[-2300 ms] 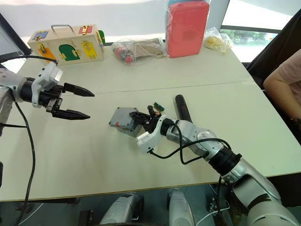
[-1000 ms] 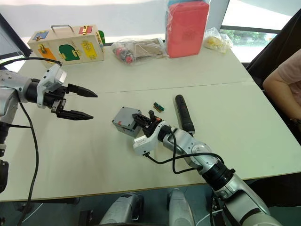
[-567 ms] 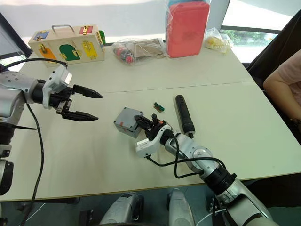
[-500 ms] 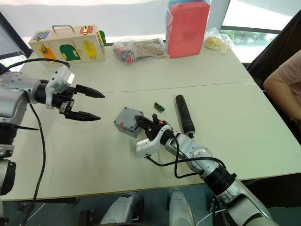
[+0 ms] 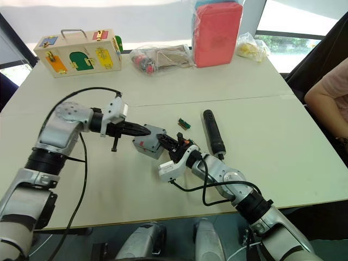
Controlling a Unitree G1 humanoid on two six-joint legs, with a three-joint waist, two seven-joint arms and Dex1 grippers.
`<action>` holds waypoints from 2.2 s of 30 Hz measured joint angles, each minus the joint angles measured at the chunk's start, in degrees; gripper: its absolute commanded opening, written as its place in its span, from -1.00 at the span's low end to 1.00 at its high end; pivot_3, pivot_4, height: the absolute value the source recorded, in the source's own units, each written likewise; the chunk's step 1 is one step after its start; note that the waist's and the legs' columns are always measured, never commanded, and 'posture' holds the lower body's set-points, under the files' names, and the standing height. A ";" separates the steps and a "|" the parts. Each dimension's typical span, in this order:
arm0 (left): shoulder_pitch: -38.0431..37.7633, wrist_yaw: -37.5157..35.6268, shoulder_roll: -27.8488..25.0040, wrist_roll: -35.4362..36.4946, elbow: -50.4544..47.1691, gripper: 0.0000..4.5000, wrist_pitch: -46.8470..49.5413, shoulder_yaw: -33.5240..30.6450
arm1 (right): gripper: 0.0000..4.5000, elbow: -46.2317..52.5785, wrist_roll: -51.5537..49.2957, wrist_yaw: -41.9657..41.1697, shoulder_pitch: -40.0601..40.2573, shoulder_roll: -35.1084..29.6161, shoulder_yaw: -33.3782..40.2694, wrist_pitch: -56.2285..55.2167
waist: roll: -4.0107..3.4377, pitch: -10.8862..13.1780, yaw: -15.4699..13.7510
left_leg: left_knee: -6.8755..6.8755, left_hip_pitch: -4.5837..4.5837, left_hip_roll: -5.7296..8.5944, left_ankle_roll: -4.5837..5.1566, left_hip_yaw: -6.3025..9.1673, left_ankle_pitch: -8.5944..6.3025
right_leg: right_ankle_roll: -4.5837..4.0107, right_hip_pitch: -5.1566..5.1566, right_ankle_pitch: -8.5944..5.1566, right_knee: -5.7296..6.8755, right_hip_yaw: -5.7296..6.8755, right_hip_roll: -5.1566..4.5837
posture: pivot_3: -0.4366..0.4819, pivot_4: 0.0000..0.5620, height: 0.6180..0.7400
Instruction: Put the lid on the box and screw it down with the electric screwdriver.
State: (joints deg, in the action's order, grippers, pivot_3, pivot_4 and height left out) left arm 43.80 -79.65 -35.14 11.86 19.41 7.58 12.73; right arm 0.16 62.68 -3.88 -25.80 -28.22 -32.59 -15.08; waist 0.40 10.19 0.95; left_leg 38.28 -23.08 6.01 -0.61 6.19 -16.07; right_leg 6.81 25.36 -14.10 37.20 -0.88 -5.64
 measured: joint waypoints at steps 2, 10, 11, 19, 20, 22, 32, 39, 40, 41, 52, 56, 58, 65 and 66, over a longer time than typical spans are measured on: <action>-0.28 1.91 0.98 -1.54 0.83 -0.96 -1.94 0.05 | -0.91 -0.10 -0.13 -0.03 0.17 -0.17 0.04 -0.24 | 0.01 -0.09 -0.24 | 0.00 0.03 0.00 0.00 0.01 0.00 | 0.00 -0.03 0.00 0.00 0.00 0.00 | -0.05 -0.47 1.00; -1.08 5.32 2.20 -4.95 1.79 -1.00 -4.49 1.30 | 0.28 0.50 -3.50 -2.20 0.78 -1.68 1.48 -2.03 | 0.17 -0.88 -0.35 | -0.10 0.92 0.03 0.13 0.01 -0.08 | 0.01 -0.98 -0.02 -0.20 0.00 -0.02 | -0.05 -0.47 1.00; -1.39 5.36 2.18 -5.10 1.84 -1.00 -4.23 1.43 | 0.46 0.78 -4.18 -2.35 0.77 -2.16 1.88 -2.73 | 0.15 -1.02 -0.36 | -0.10 0.94 0.03 0.14 0.01 -0.08 | 0.02 -1.00 -0.02 -0.20 0.00 -0.02 | -0.05 -0.47 1.00; -3.72 6.54 2.30 -5.10 -1.06 -1.00 -2.99 1.86 | 0.99 1.08 -11.23 -4.08 -0.47 -8.64 4.82 -10.77 | 0.12 -1.26 -1.32 | -0.10 1.10 0.04 0.20 0.03 -0.12 | 0.03 -1.26 -0.03 -0.32 -0.04 -0.02 | -0.05 -0.47 1.00; -3.79 6.56 2.33 -5.10 -1.12 -1.00 -2.99 1.88 | 0.99 0.93 -11.89 -4.42 -0.61 -9.03 5.06 -11.41 | 0.12 -1.27 -1.47 | -0.10 1.11 0.04 0.21 0.03 -0.12 | 0.03 -1.27 -0.03 -0.33 -0.04 -0.02 | -0.05 -0.47 1.00; -4.47 6.83 2.38 -5.27 -1.03 -1.00 -2.93 1.88 | 0.99 0.29 -14.52 -6.56 -0.66 -10.58 5.91 -13.22 | 0.12 -1.26 -1.64 | -0.10 1.27 0.04 0.23 0.03 -0.14 | 0.03 -1.45 -0.03 -0.38 -0.04 -0.02 | -0.05 -0.47 1.00; -5.44 8.52 2.90 -5.39 -1.64 -1.00 -1.89 1.73 | 0.99 0.09 -27.41 -16.96 -0.27 -10.39 8.37 -15.23 | 0.00 -1.39 -1.48 | -0.31 1.90 -0.06 0.72 0.07 -0.43 | 0.04 -2.18 -0.04 -0.81 -0.01 0.06 | -0.05 -0.47 1.00; -7.12 9.26 3.20 -1.80 -4.99 -1.00 4.51 -1.10 | 0.42 6.53 -50.78 -33.16 3.58 -5.42 13.41 7.35 | 0.00 -1.36 -1.28 | -0.29 1.62 -0.07 0.75 0.14 -0.45 | 0.04 -1.93 -0.03 -0.89 0.00 0.05 | -0.05 -0.47 1.00; -7.38 9.89 3.12 -1.22 -5.58 -1.00 5.81 -1.61 | 0.32 7.91 -53.51 -35.07 3.79 -5.13 14.38 12.03 | 0.00 -1.33 -1.26 | -0.30 1.58 -0.07 0.74 0.14 -0.46 | 0.04 -1.88 -0.03 -0.89 -0.01 0.05 | -0.05 -0.47 1.00; -7.52 10.35 3.05 -1.05 -6.17 -1.00 6.58 -2.28 | 0.16 8.95 -55.20 -36.16 4.01 -4.87 15.21 15.03 | 0.01 -1.30 -1.25 | -0.30 1.54 -0.08 0.74 0.15 -0.46 | 0.04 -1.84 -0.03 -0.89 -0.01 0.05 | -0.05 -0.47 1.00; -9.75 18.80 0.72 -1.87 -1.73 -1.00 5.33 -7.45 | -0.99 14.99 -61.72 -41.15 6.66 -2.12 14.24 37.43 | -0.01 -1.28 -1.26 | -0.36 1.52 -0.05 0.75 0.18 -0.49 | 0.04 -1.77 -0.03 -0.93 -0.02 0.04 | -0.05 -0.47 1.00; -10.14 20.65 1.58 -3.91 3.03 -1.00 1.76 -7.24 | -0.99 14.05 -60.90 -39.95 6.21 -0.39 12.85 39.18 | 0.01 -1.27 -1.54 | -0.35 1.53 -0.04 0.74 0.18 -0.48 | 0.04 -1.78 -0.02 -0.93 -0.01 0.03 | -0.05 -0.47 1.00; -10.34 21.02 2.49 -4.75 4.78 -1.00 0.30 -6.58 | -0.99 12.81 -60.49 -39.27 5.31 1.03 12.03 40.13 | 0.01 -1.27 -1.58 | -0.35 1.51 -0.03 0.74 0.18 -0.48 | 0.04 -1.77 -0.02 -0.93 -0.01 0.02 | -0.05 -0.47 1.00; -10.63 19.33 5.42 -5.49 5.88 -1.00 -2.07 -3.98 | -0.99 8.14 -58.18 -38.75 0.97 2.39 9.30 40.43 | 0.01 -1.27 -1.34 | -0.36 1.45 -0.02 0.73 0.18 -0.47 | 0.04 -1.69 -0.02 -0.94 -0.02 0.01 | -0.05 -0.47 1.00; -10.77 19.12 5.56 -5.51 5.82 -1.00 -2.06 -3.84 | -0.99 7.69 -57.88 -38.85 0.79 2.45 9.09 40.43 | 0.01 -1.26 -1.26 | -0.37 1.45 -0.03 0.73 0.18 -0.48 | 0.04 -1.69 -0.02 -0.94 -0.01 0.02 | -0.05 -0.47 1.00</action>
State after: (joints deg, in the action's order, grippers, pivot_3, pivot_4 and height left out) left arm 33.03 -60.53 -29.57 6.35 25.23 5.52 8.89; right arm 7.86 4.80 -42.73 -25.01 -25.77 -23.50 25.35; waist 0.41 8.92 -0.31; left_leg 37.91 -21.62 5.98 0.12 6.37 -16.55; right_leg 6.85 23.67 -14.12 36.26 -0.90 -5.62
